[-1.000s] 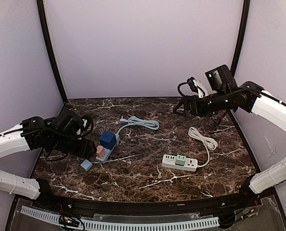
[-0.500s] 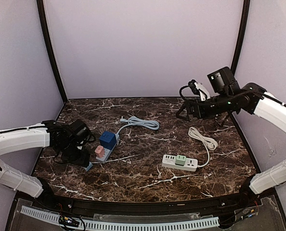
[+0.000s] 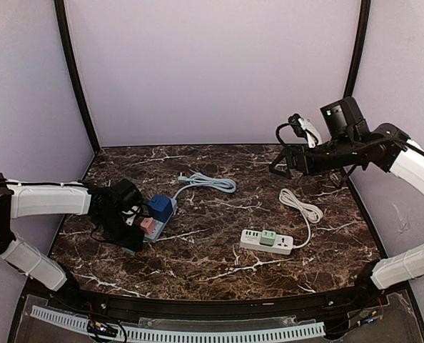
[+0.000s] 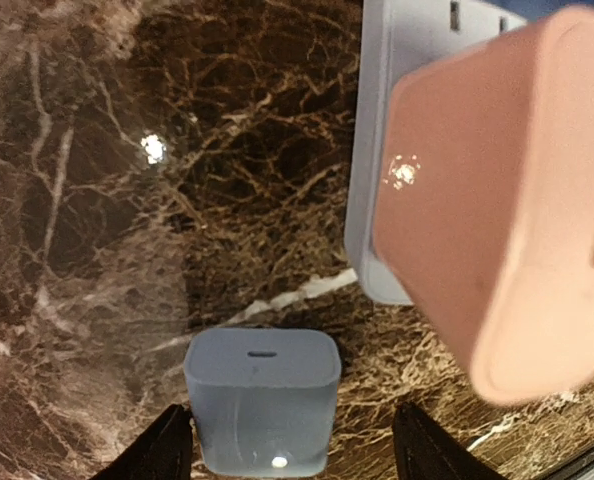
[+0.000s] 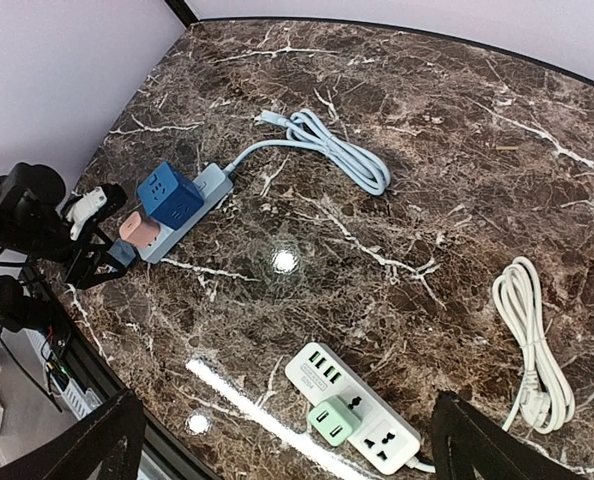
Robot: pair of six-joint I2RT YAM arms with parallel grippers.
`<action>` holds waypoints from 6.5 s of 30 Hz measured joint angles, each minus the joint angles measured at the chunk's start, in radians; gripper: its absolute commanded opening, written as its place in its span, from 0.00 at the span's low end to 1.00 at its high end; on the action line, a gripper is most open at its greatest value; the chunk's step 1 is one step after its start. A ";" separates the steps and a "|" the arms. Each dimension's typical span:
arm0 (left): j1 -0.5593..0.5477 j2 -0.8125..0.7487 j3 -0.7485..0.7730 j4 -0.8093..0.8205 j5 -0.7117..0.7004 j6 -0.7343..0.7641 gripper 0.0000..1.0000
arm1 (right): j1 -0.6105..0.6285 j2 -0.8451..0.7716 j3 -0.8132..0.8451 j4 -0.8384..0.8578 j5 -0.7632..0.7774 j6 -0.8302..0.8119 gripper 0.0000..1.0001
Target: Insert the plug
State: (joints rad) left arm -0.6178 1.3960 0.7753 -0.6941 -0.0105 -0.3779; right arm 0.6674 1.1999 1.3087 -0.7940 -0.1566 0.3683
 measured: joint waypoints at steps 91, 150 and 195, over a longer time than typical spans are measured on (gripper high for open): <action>-0.496 0.359 0.842 0.236 0.166 0.323 0.12 | -0.087 0.094 -0.076 0.025 -0.677 0.498 0.87; -0.537 0.552 1.040 0.221 0.205 0.322 0.08 | -0.100 0.134 -0.118 -0.069 -0.679 0.407 0.30; -0.549 0.365 0.718 0.227 0.188 0.297 0.99 | -0.191 0.205 0.071 -0.206 -0.509 0.201 0.00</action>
State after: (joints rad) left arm -1.1664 1.7607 1.4937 -0.4667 0.1772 -0.0811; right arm 0.4767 1.4052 1.3800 -1.0004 -0.6655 0.5694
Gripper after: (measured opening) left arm 0.987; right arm 0.270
